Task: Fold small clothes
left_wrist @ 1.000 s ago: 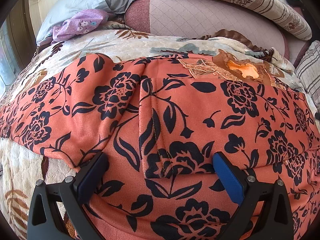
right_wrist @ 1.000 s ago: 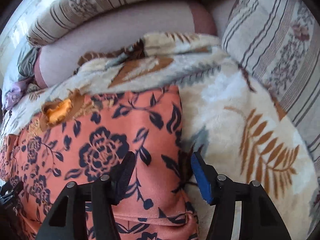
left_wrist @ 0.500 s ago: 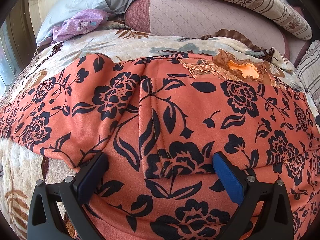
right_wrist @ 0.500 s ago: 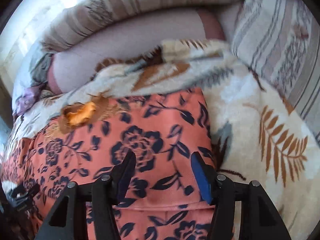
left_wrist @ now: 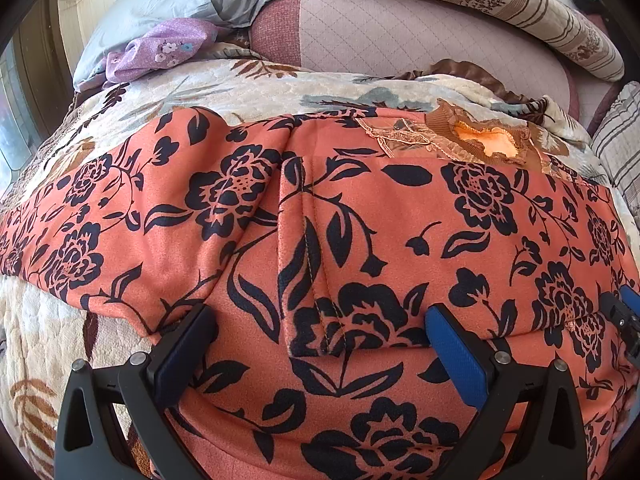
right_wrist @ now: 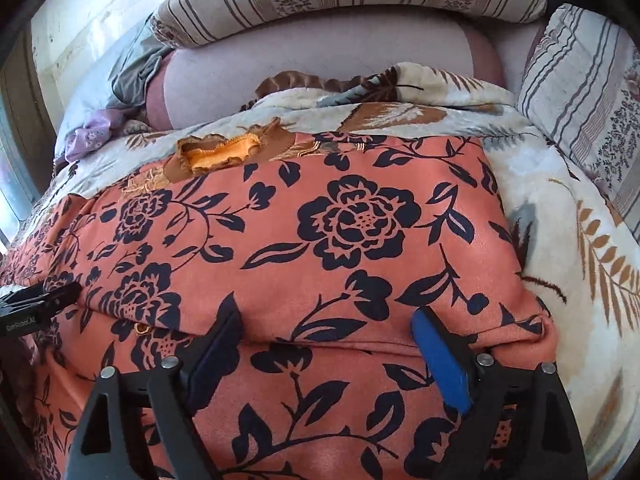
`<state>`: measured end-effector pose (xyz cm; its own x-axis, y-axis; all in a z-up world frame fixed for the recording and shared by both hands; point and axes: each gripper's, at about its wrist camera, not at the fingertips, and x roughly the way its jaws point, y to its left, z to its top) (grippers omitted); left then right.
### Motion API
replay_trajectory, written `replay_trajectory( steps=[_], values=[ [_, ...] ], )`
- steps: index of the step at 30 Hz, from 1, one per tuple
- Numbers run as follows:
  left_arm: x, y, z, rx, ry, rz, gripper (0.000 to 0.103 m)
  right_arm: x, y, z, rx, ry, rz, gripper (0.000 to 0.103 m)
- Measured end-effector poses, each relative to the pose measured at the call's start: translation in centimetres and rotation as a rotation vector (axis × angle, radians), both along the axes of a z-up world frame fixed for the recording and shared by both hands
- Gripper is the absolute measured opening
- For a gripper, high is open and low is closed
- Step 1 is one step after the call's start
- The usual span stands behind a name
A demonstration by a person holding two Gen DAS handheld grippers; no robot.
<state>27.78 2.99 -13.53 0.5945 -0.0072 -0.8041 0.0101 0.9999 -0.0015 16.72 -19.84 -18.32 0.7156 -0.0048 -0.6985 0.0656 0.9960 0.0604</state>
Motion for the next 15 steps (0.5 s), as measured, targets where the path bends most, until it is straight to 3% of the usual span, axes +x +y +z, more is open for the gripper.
replay_trajectory(
  steps=[11, 13, 15],
  values=[
    [-1.4, 0.8, 0.4, -0.040, -0.012, 0.016, 0.103, -0.4, -0.1, -0.3, 0.012, -0.019, 0.001, 0.091],
    [-3.0, 0.9, 2.0, -0.037, -0.014, 0.017, 0.103, -0.4, -0.1, -0.3, 0.012, -0.023, 0.001, 0.091],
    [-5.4, 1.0, 5.2, -0.053, -0.111, -0.017, 0.103, -0.4, -0.1, -0.4, 0.014, -0.027, 0.001, 0.091]
  ],
)
